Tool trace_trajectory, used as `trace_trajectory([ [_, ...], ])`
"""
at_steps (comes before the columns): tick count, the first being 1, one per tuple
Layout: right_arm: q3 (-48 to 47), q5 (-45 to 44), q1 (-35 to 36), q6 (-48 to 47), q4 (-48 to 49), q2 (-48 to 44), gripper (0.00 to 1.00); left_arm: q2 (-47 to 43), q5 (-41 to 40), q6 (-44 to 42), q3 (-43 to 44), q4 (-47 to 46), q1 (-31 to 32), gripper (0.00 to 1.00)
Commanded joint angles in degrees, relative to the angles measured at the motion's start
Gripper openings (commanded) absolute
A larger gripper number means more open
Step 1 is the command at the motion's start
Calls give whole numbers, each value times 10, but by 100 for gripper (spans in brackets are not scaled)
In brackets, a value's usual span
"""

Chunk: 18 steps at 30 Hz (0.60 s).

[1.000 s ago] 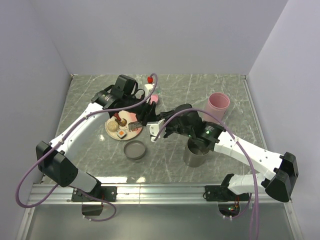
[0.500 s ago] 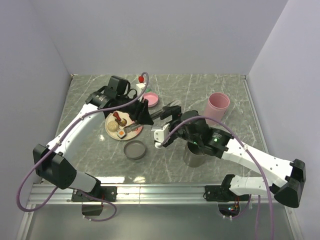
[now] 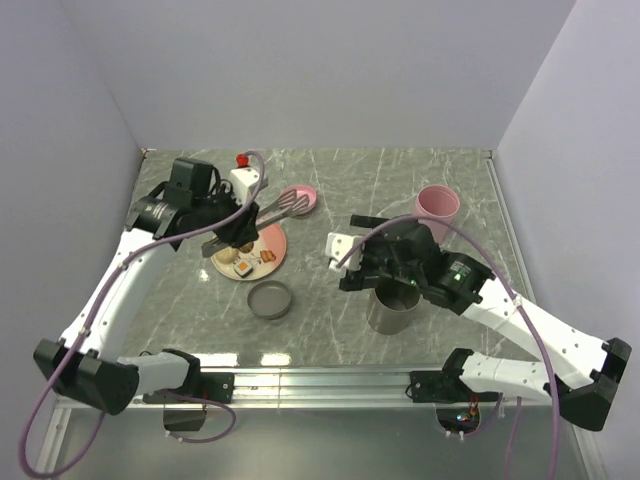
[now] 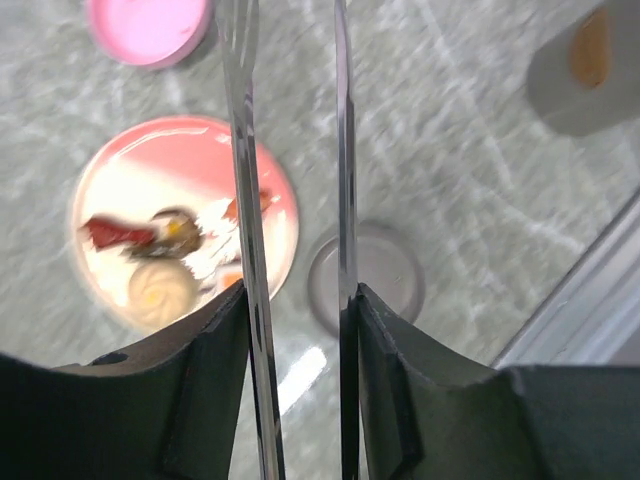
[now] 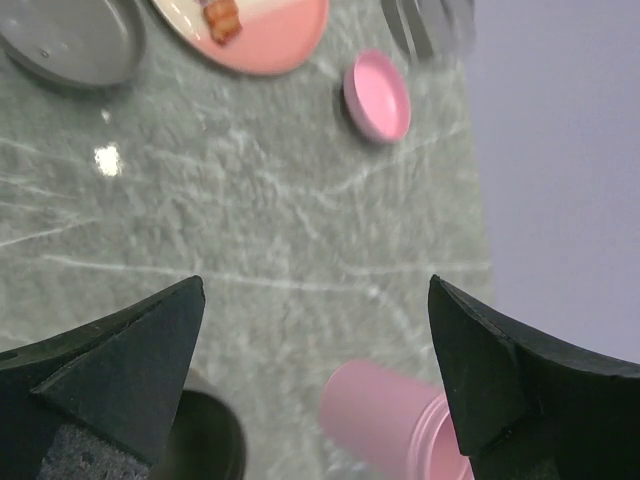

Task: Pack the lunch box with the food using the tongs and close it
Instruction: Pick up the fake food from the plate.

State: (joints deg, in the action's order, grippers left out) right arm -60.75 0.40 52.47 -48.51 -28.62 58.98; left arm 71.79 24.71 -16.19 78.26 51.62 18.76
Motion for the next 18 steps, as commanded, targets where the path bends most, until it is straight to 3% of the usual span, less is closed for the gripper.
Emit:
trace_trajectory([
  [1, -40, 44, -59, 100, -45, -4, 99, -37, -41, -77, -15, 38, -22, 47],
  [9, -81, 87, -167, 162, -71, 10, 99, -94, -160, -147, -80, 52, -54, 53],
  [18, -75, 98, -213, 179, -68, 1, 100, -113, -163, -234, -146, 67, -148, 56],
])
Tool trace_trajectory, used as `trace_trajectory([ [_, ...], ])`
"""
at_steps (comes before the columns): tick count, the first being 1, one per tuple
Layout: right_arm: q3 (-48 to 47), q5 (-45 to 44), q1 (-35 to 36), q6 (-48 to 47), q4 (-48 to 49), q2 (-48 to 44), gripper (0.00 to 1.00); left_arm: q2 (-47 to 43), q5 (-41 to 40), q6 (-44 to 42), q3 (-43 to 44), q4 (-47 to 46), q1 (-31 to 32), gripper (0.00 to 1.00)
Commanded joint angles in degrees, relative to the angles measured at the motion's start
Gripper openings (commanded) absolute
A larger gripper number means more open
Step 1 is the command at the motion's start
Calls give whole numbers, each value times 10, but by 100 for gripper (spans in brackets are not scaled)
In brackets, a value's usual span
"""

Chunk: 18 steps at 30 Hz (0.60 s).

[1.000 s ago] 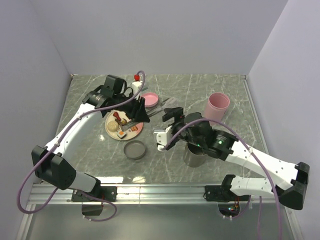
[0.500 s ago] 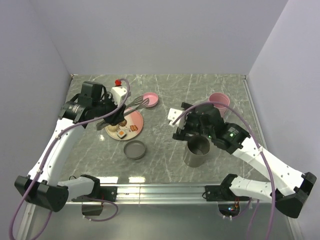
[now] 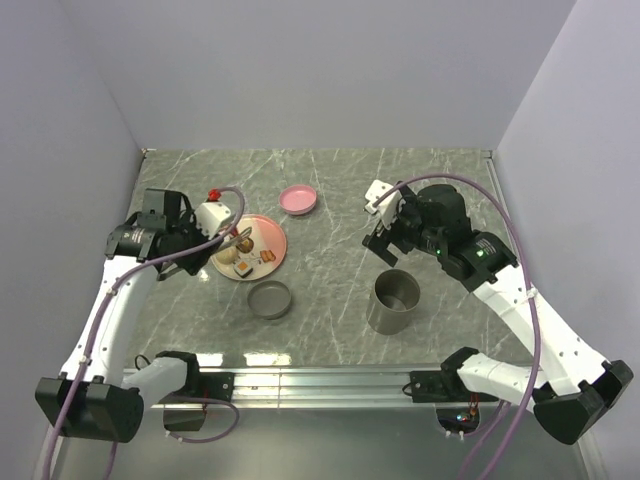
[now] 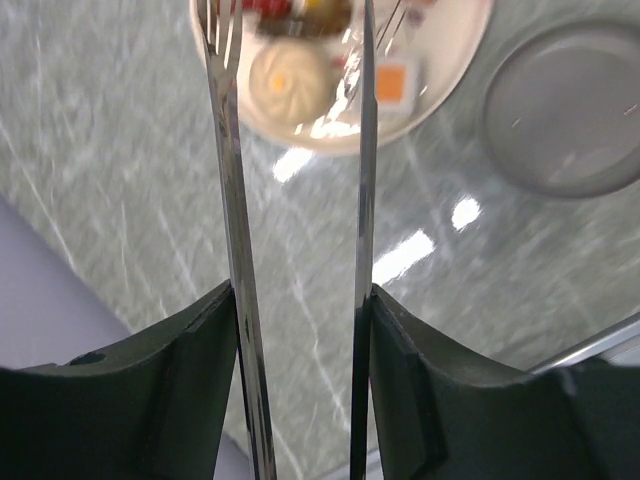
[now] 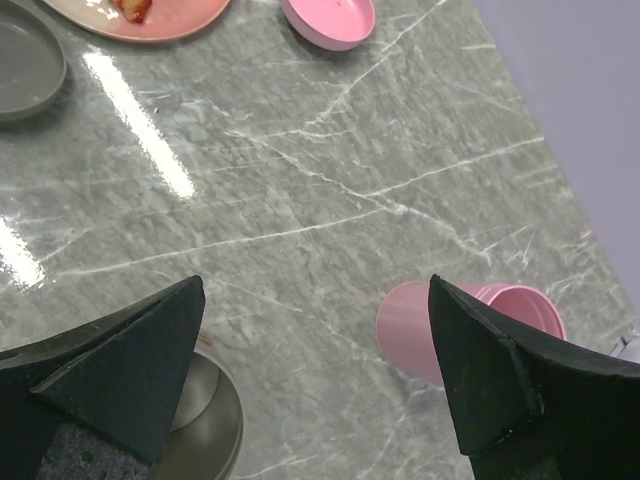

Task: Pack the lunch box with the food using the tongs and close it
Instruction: Pick up the fake food from the plate.

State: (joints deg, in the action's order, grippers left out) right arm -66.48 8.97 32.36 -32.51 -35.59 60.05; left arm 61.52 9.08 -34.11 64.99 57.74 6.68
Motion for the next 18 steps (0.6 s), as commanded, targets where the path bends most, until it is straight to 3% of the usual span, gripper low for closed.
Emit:
trace_trajectory([
  [1, -21, 16, -15, 20, -10, -7, 100, -9, -2, -64, -15, 8, -50, 56],
  [10, -50, 42, -38, 47, -56, 23, 100, 19, 30, -133, -24, 25, -145, 56],
  [18, -49, 34, -40, 39, -57, 24, 100, 26, 48, -146, -43, 26, -149, 60],
])
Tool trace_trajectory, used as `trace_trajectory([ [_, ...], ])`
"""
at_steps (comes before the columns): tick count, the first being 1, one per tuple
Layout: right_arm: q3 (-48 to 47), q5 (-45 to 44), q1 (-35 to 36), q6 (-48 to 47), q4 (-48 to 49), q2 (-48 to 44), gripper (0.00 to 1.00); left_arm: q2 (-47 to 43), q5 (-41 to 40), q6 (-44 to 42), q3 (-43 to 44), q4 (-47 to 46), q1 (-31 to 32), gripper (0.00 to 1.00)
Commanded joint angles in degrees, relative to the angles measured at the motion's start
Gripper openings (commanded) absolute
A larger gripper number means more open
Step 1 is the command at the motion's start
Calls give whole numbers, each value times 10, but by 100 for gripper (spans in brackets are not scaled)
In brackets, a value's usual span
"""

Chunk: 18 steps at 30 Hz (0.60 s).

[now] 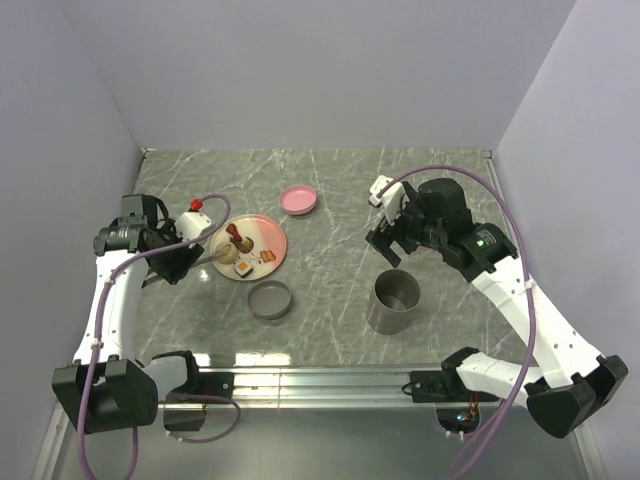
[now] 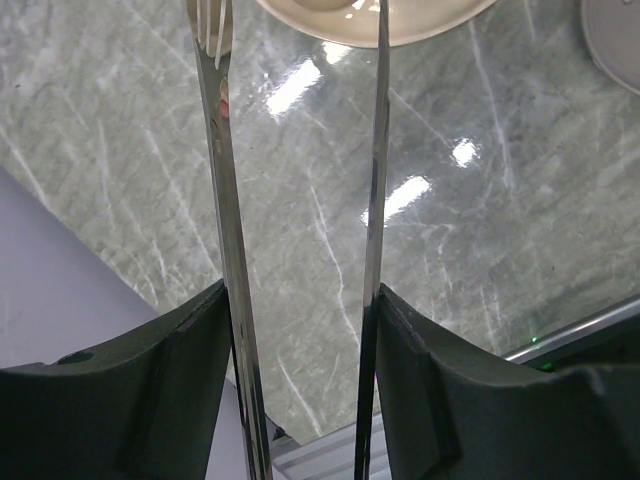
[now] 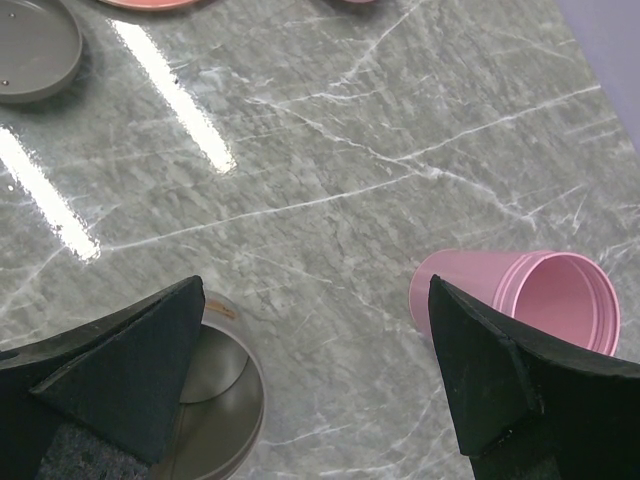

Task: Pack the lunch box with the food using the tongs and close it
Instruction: Pick up the fake food from the plate.

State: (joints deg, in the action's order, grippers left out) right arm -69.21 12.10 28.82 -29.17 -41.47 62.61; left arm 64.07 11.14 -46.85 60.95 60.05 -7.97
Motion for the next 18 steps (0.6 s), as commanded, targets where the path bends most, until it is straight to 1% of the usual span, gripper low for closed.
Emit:
trace_trajectory([
  [1, -22, 2, -4, 5, 1, -1, 100, 5, 29, -19, -3, 2, -3, 60],
  [10, -27, -1, -6, 8, 1, 4, 100, 37, 34, -11, -12, -28, -2, 61],
  [18, -25, -3, -10, 5, -2, 4, 100, 61, 35, -7, -14, -52, -1, 59],
])
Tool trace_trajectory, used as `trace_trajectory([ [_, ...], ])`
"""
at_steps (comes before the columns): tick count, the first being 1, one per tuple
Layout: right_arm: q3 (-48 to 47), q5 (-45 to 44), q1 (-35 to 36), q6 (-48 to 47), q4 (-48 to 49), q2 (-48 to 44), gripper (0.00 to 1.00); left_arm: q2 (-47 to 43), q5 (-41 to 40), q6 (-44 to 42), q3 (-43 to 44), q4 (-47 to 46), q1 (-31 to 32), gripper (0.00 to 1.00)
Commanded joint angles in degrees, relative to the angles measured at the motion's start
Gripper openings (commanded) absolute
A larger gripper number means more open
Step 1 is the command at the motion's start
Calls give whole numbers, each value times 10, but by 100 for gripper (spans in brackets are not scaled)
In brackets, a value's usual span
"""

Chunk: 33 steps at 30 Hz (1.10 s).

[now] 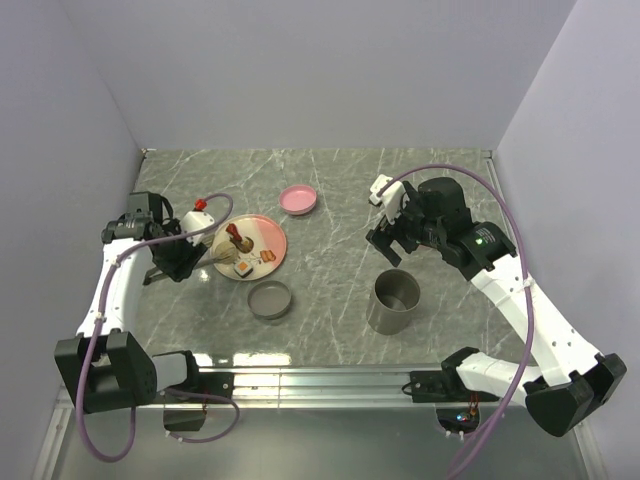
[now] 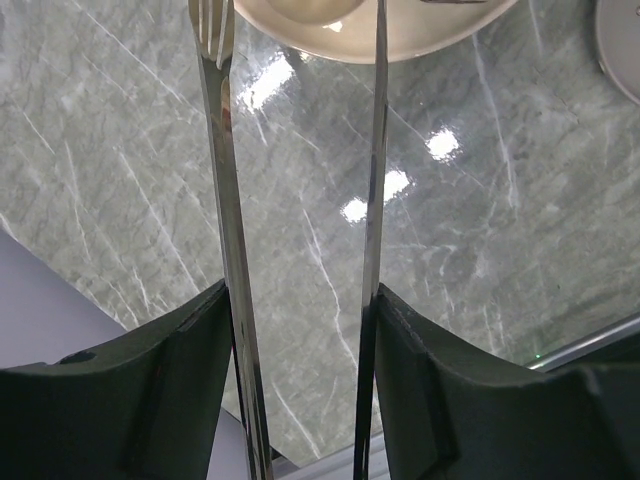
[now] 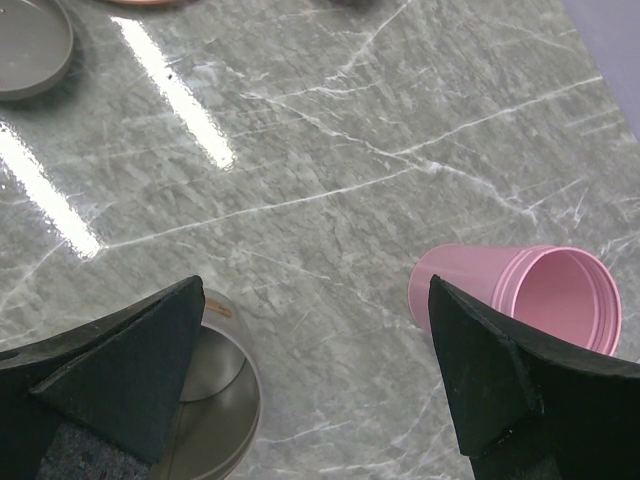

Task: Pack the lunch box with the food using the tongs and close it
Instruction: Pick up the fake food from the plate.

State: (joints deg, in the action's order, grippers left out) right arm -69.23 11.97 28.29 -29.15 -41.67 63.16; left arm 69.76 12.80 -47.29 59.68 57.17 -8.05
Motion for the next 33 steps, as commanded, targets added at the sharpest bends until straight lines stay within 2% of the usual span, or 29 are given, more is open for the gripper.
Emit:
trace_trajectory([
  [1, -26, -2, -5, 5, 0, -1, 100, 7, 18, -1, -2, -24, 0, 59],
  [17, -15, -10, -6, -4, 3, -3, 100, 33, 28, 6, -9, -40, 1, 60],
  [27, -10, -12, -10, -2, 2, 4, 100, 45, 35, 23, 5, -26, 10, 48],
  [33, -15, -4, -22, 3, 4, 0, 100, 36, 50, 41, 49, 12, 9, 41],
])
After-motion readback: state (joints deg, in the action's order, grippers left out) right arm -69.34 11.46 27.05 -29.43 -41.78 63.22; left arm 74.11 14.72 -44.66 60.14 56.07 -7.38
